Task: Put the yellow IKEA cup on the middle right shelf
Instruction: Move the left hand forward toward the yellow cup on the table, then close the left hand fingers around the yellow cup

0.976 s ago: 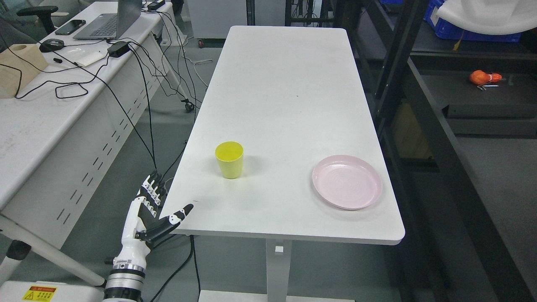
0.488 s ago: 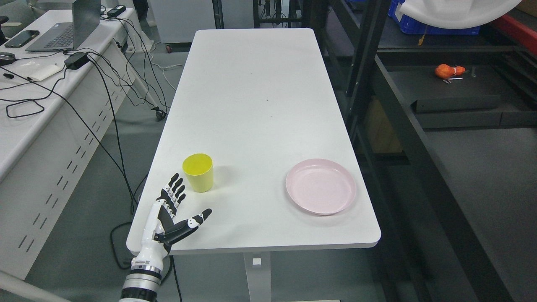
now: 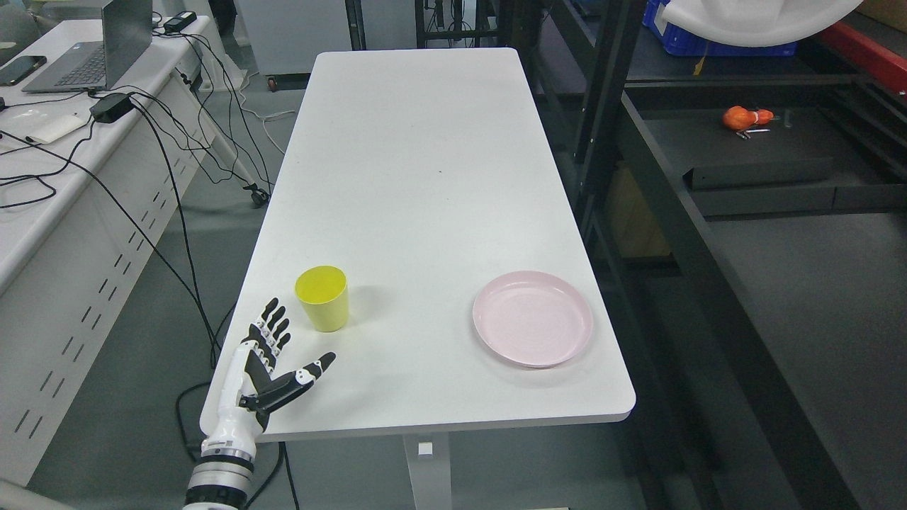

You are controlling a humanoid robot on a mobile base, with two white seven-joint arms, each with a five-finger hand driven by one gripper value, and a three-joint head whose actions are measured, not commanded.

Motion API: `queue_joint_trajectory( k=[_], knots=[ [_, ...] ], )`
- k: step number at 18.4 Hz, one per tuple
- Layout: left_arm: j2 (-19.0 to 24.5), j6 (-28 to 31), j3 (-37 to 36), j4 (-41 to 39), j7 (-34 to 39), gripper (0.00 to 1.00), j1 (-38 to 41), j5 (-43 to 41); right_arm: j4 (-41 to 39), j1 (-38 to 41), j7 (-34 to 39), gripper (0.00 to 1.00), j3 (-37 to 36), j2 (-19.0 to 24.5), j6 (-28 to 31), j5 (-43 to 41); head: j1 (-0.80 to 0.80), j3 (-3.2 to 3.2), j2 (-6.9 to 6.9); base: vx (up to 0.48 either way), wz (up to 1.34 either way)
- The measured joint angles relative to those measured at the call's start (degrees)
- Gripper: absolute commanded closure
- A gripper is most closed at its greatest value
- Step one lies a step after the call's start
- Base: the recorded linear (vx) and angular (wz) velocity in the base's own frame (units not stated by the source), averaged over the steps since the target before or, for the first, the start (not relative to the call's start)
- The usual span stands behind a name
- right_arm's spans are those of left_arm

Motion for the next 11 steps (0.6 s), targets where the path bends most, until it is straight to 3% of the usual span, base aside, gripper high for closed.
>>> queue_joint_trajectory(
  k=[11],
  knots=[
    [0.0, 2.1, 5.7, 1.5, -0.4, 0.01, -1.1, 0.0, 0.0, 0.0, 0.0, 0.01, 0.0, 0.0, 0.0, 0.0, 0.00, 0.00, 0.00, 0.064, -0.04]
  ],
)
